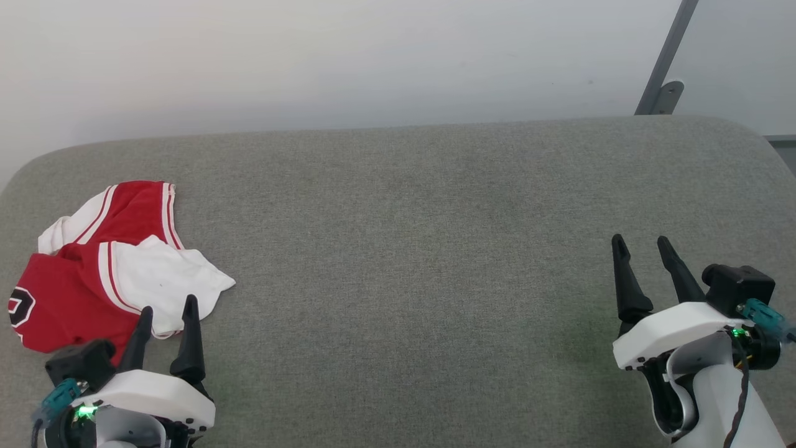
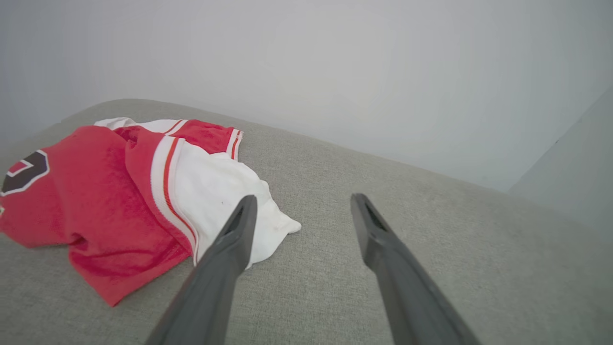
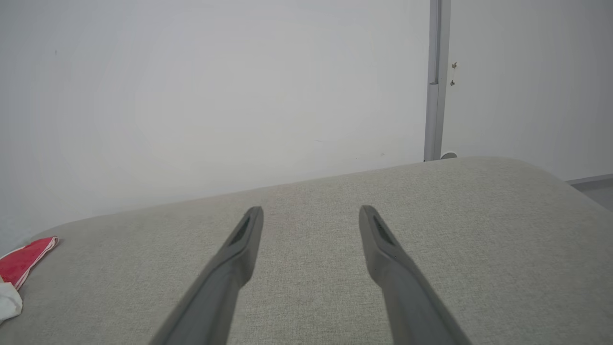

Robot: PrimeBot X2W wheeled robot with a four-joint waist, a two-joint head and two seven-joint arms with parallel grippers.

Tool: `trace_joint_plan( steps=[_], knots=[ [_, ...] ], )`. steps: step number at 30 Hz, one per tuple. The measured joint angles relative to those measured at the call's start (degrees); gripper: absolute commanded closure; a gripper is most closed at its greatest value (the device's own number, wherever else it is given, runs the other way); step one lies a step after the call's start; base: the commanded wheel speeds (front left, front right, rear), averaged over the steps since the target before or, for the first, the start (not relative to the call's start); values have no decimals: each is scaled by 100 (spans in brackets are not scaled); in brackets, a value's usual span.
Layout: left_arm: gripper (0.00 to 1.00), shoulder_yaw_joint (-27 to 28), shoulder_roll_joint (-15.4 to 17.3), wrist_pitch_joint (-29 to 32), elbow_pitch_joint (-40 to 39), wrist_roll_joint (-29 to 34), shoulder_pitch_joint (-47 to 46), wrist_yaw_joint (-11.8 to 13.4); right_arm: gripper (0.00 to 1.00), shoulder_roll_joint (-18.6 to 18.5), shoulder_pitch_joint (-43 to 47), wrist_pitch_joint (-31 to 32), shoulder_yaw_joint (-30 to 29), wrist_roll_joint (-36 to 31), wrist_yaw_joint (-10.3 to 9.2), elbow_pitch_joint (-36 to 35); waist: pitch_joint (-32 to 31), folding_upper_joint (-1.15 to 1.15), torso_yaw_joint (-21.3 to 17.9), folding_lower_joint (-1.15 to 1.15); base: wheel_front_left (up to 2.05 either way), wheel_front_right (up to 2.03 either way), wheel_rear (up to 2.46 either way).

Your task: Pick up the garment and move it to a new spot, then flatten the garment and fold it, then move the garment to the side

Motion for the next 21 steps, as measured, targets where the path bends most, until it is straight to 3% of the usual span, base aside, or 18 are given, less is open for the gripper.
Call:
trace_joint_plan(
  steps=[21],
  knots=[
    [0,236,75,-293,355,933,-64,-370,0,-89,-57,-299,7,-960,0,108,-18,0,11,0,0,0,0]
  ],
)
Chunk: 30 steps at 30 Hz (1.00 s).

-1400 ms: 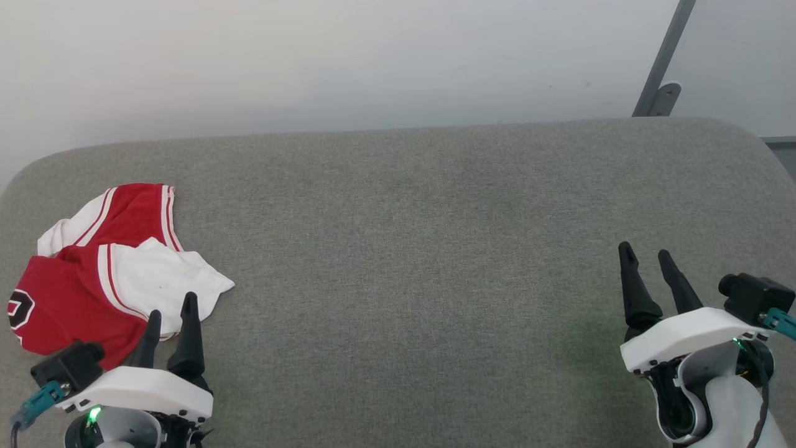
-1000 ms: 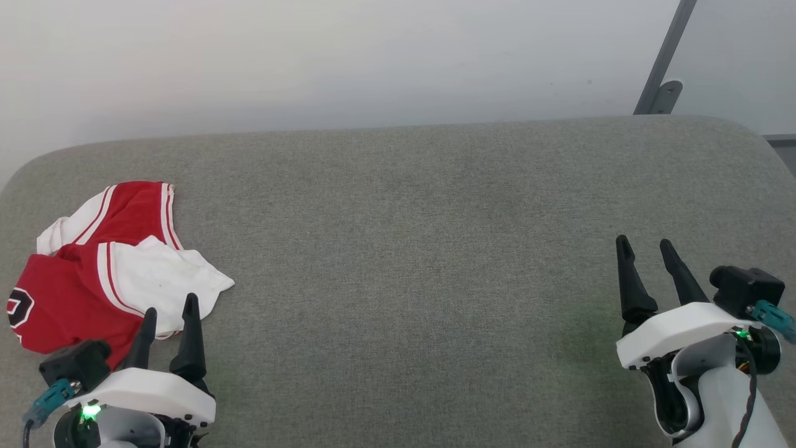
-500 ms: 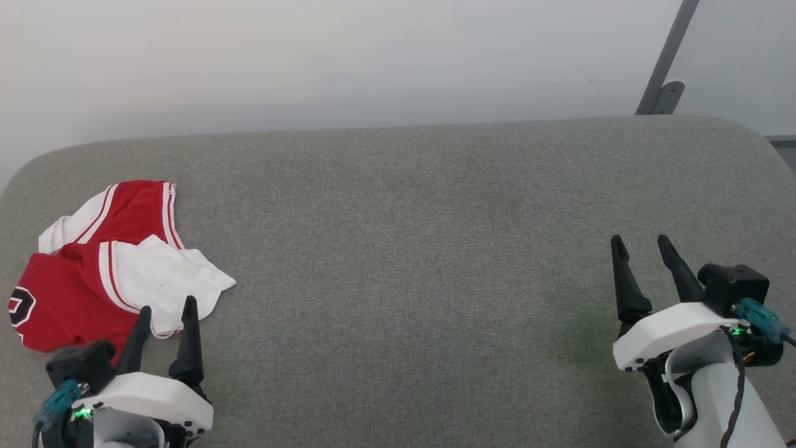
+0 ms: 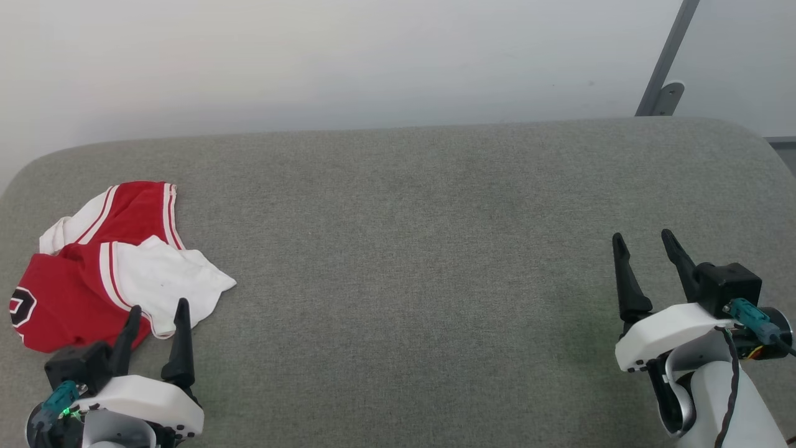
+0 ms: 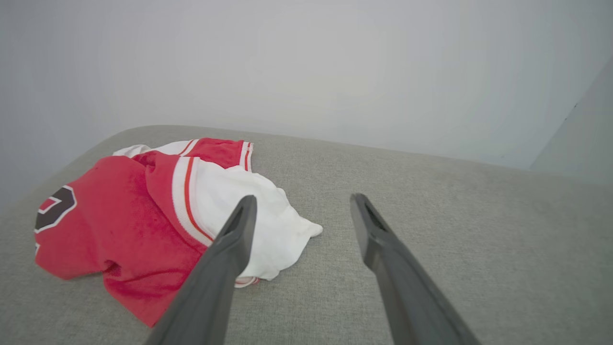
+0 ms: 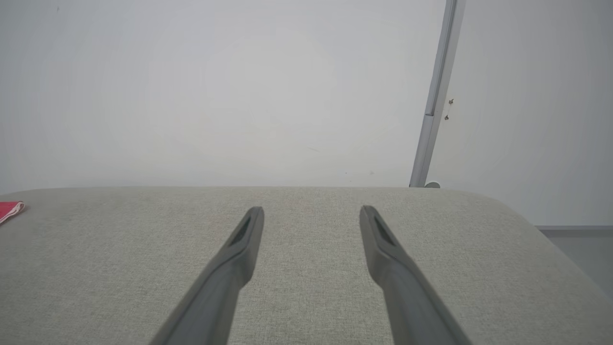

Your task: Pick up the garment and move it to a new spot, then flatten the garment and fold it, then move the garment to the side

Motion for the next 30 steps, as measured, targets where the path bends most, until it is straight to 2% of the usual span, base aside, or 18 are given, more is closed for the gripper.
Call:
trace_joint_plan(
  steps=[7,13,19,24,30],
  knots=[
    [0,124,-43,-76,164,157,-129,-97,0,0,-32,-74,-78,-155,1,-32,31,0,89,0,0,0,0],
    [0,164,-152,-155,248,464,-242,-105,0,25,-38,-144,-73,-360,1,-143,76,0,429,0,0,0,0],
    [0,326,-347,-222,198,834,-186,-89,0,109,-73,-220,141,-528,0,-151,127,0,1018,0,0,0,0],
    [0,525,-536,-271,55,1110,-19,56,0,207,-198,-269,404,-695,1,-64,142,0,1609,0,0,0,0],
    [0,703,-688,-328,-44,1349,132,89,0,254,-307,-321,683,-797,1,56,124,0,2339,0,0,0,0]
  ],
)
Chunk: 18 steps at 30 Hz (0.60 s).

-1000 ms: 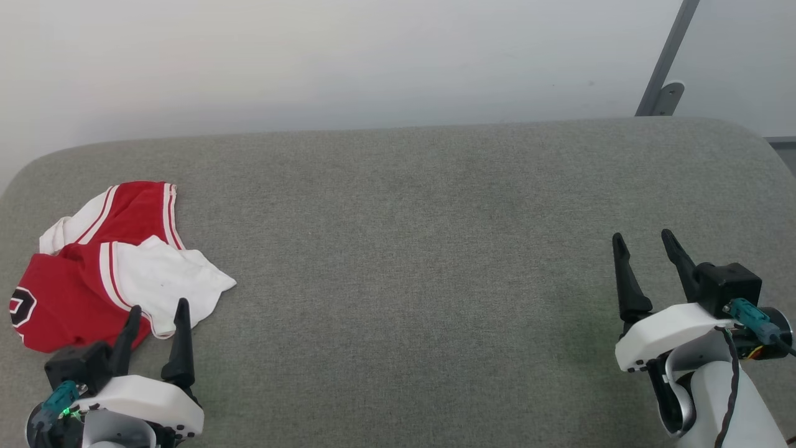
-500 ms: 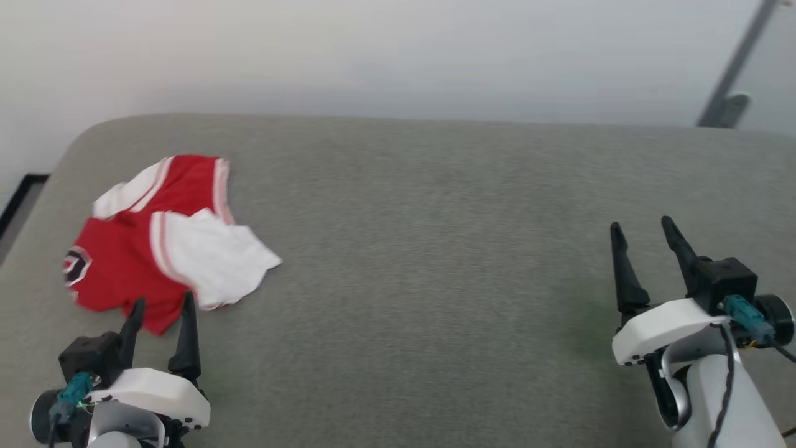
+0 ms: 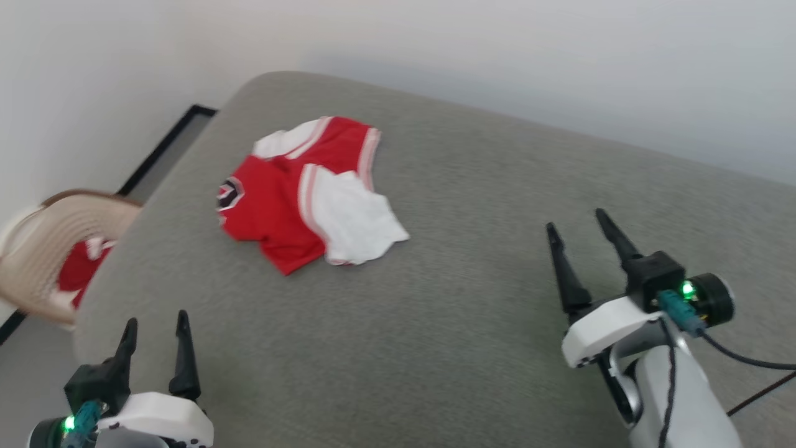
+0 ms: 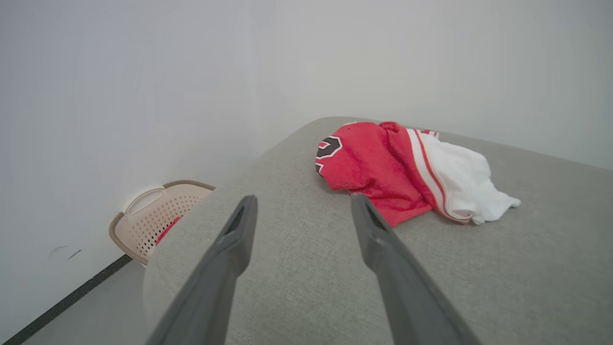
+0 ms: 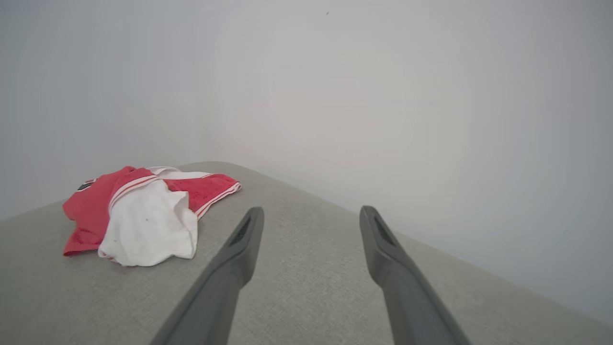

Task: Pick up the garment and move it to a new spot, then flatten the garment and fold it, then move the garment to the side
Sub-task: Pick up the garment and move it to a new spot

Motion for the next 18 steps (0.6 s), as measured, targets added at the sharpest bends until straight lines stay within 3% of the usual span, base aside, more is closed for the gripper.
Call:
trace_joint_plan(
  steps=[7,13,18],
  knots=[
    [0,269,-155,-23,-342,43,277,114,0,57,-182,-31,591,89,1,200,34,0,599,0,0,0,0],
    [0,319,-208,-23,-424,3,302,99,0,45,-242,-31,736,281,1,310,131,0,634,0,0,0,0],
    [0,82,-199,-23,-196,-99,-75,-107,0,42,-236,-31,709,361,0,278,180,0,555,0,0,0,0]
  ],
)
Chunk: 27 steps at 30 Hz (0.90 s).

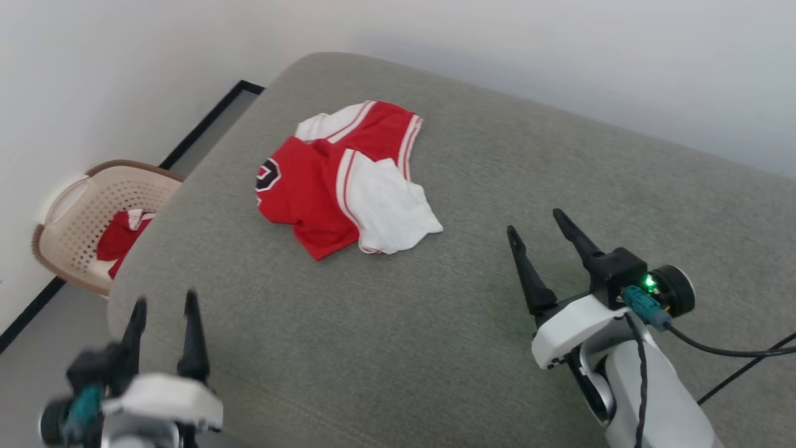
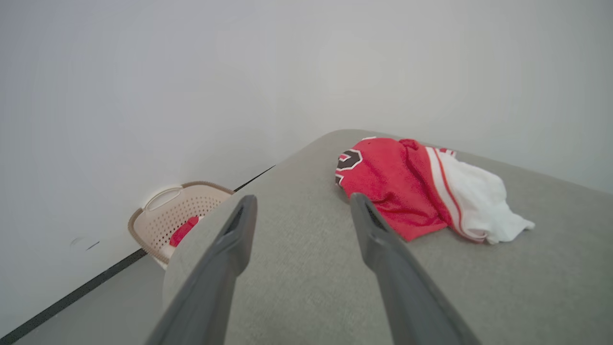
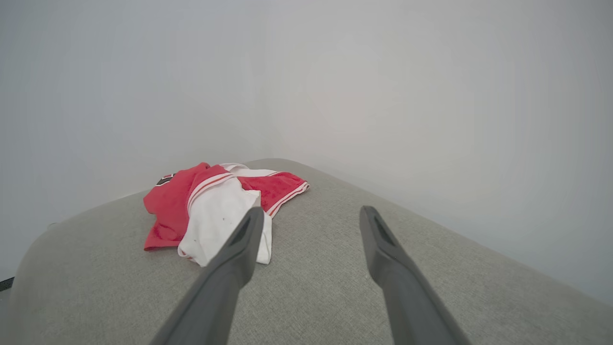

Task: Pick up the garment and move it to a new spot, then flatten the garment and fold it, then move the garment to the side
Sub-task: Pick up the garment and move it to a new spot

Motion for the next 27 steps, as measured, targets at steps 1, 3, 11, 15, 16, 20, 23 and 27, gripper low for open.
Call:
trace_joint_plan(
  steps=[1,3,11,15,16,20,23,27],
  knots=[
    [0,-70,45,0,40,0,-146,-36,0,3,-6,0,32,0,0,-13,18,0,-45,0,0,0,0],
    [0,-204,224,0,123,-40,-569,-80,0,9,-51,0,109,-9,1,-32,85,0,-166,0,0,0,0],
    [0,-1500,1259,614,1428,-868,-2348,-123,0,-1,-213,0,202,-65,1,-73,498,0,-843,0,0,0,0],
    [0,-2183,1994,1399,2116,-1838,-3253,-123,0,8,-410,0,260,-122,1,-115,813,0,-1223,0,0,0,0],
    [0,-2296,2162,1528,2249,-2080,-3438,-124,0,7,-466,0,274,-126,1,-134,905,0,-1314,0,0,0,0],
    [0,-2811,2744,2391,2709,-2886,-3958,-124,0,3,-623,-1,305,-115,1,-269,1275,0,-1669,0,0,0,0],
    [0,-3080,3018,3002,3034,-3409,-4181,-124,0,1,-710,0,321,-101,1,-347,1557,0,-1918,0,0,0,0],
    [0,-3396,3238,3545,3240,-3935,-4384,-124,0,1,-785,0,358,-86,1,-486,1932,0,-2200,0,0,0,0]
  ],
)
